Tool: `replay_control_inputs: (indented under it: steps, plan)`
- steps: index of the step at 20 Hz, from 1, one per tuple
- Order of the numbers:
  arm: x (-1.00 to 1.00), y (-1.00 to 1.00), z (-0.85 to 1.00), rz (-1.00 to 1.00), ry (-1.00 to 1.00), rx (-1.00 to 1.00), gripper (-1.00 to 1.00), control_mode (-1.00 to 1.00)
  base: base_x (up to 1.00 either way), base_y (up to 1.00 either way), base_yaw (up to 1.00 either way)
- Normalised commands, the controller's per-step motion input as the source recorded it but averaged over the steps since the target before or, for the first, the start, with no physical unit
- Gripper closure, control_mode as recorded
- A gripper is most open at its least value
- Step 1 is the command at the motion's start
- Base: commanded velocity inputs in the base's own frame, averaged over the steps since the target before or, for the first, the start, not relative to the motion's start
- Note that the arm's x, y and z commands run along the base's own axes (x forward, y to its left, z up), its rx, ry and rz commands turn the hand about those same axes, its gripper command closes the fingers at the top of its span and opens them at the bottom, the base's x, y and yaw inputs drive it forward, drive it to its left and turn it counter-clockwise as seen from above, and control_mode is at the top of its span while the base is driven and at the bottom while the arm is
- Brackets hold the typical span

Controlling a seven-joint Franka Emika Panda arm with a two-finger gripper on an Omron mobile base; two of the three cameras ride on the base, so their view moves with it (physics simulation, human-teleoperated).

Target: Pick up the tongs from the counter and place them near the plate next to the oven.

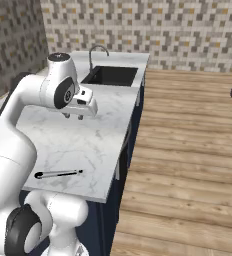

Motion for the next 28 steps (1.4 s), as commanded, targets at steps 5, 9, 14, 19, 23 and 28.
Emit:
replay_control_inputs:
  steps: [5,9,14,19,23,28]
  plan:
    - [-0.27,0.09,-0.03,0.01,0.0,-0.01,-1.0,-1.0,0.0,0.0,0.0]
    - [-0.38,0.53,-0.48,0.13,-0.01,-0.16,-1.0,-1.0,0.0,0.0,0.0]
    - [-0.34,0.59,-0.77,0.24,-0.12,-0.18,-1.0,-1.0,0.0,0.0,0.0]
    - [-0.13,0.1,-0.49,0.21,0.02,-0.02,-1.0,-1.0,0.0,0.0,0.0]
    - [-0.01,0.04,-0.46,0.27,0.11,0.0,-1.0,-1.0,0.0,0.0,0.0]
    - [0.0,0.0,-0.15,0.42,0.13,-0.03,-1.0,-1.0,0.0,0.0,0.0]
